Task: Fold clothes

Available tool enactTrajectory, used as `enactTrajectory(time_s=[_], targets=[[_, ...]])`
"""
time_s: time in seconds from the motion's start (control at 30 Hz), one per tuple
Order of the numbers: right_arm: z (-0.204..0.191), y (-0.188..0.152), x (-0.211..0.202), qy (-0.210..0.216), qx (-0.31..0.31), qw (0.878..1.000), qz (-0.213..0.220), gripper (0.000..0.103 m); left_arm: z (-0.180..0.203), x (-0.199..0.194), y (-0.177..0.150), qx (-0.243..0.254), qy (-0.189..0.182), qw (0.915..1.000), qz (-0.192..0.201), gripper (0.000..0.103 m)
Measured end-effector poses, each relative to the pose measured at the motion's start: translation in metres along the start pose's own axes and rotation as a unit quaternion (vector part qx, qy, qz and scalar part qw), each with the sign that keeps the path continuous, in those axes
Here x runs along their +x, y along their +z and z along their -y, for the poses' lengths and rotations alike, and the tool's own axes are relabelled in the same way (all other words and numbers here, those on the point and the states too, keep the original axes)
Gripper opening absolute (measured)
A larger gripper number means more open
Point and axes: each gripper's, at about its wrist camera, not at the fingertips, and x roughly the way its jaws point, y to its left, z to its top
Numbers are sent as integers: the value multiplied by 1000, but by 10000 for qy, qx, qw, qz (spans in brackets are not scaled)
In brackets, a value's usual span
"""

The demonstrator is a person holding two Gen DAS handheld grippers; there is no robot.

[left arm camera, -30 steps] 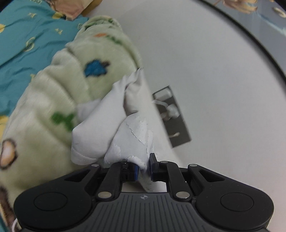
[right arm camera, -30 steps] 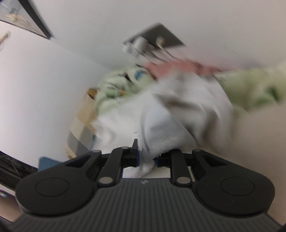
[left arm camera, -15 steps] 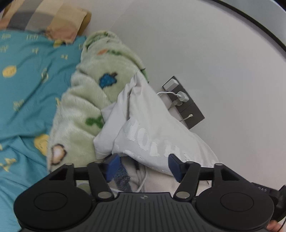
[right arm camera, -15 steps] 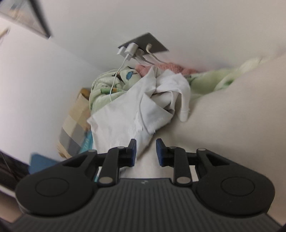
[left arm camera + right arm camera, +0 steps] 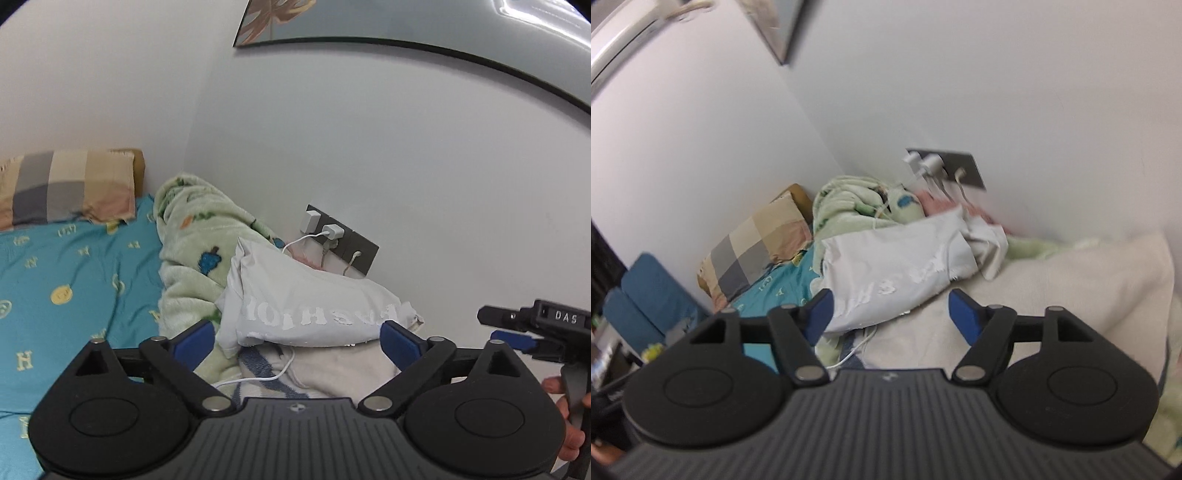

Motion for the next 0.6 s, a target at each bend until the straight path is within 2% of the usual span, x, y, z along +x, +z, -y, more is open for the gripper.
enactTrajectory(time_s=[0.03,0.13,0.27,0.4,0.6], targets=[[-4,-3,-5,37,-90,9999,90,83,3,-7,-4,50,7,10000,60,101],[-18,-16,-15,-35,-541,9980,309,82,13,-22,-17,256,33,9995,190,103],[-33,-37,-26,-208,-1070,9927,524,82,24,-33,-37,618,295,9972,308,103],[-45,-57,-32,-312,-1403,9881,555,82,30,-39,-55,909,534,9934,444,103],[-61,-87,-37,-507,-1768,9800,758,82,23,-46,-77,815,492,9943,475,103]])
